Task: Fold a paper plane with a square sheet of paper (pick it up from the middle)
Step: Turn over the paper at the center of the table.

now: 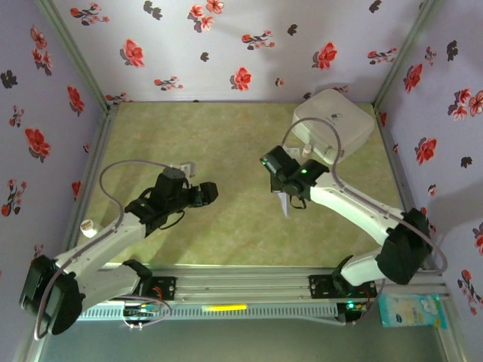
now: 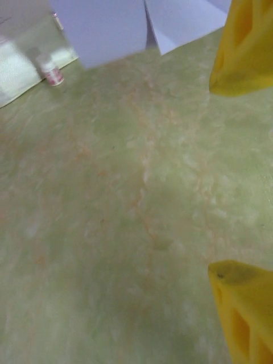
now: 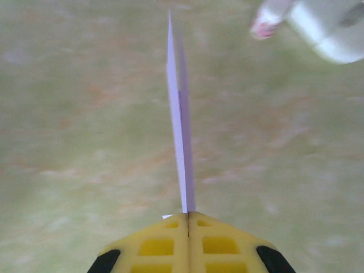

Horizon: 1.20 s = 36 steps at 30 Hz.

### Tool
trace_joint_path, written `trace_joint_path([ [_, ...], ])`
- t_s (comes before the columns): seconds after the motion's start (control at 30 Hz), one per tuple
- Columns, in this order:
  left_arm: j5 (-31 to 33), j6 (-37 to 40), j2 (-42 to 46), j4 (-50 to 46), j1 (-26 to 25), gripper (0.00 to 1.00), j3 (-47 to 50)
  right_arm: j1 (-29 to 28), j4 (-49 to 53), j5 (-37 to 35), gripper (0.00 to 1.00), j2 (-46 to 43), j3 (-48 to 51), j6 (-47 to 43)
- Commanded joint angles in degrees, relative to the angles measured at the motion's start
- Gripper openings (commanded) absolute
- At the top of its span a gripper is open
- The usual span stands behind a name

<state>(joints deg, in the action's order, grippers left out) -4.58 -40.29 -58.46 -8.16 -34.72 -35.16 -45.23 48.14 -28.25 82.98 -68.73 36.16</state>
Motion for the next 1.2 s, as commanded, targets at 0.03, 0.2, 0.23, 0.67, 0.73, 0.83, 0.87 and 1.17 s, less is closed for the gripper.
trace_joint_path([
  [0.03,1.7,-0.5,5.8,0.1,3.0,0.99,3.5,-3.6,15.0,-18.4,0.00,8.2,-5.4,1.7],
  [0.2,0.9,-3.9,12.3,-2.1,7.4,1.00,5.8,-8.2,14.3,-18.4,0.00,20.8,-10.4,2.5],
  [0.23,0.3,-4.2,13.3,-2.6,8.4,1.00,6.1,-9.0,13.9,-17.4,0.00,23.0,-11.7,2.3],
  [0.67,-1.5,-5.6,23.9,-8.4,14.2,1.00,7.3,-13.6,-2.7,7.9,0.09,35.2,-18.8,-0.8],
  [0.73,-4.0,-5.3,22.3,-8.3,14.5,1.00,6.5,-13.3,-5.4,12.5,0.11,34.9,-18.2,-1.0],
  [0.83,-6.9,-4.8,19.1,-7.5,14.6,1.00,5.1,-13.0,-8.8,17.9,0.17,34.0,-17.5,-0.8],
  [0.87,-7.8,-4.6,18.0,-7.2,14.6,1.00,4.7,-12.7,-10.3,19.5,0.20,33.2,-16.7,-0.6],
  [1.17,-17.7,-6.0,8.8,1.4,14.4,0.90,3.8,-5.4,-33.2,29.2,0.49,12.1,5.0,9.5],
])
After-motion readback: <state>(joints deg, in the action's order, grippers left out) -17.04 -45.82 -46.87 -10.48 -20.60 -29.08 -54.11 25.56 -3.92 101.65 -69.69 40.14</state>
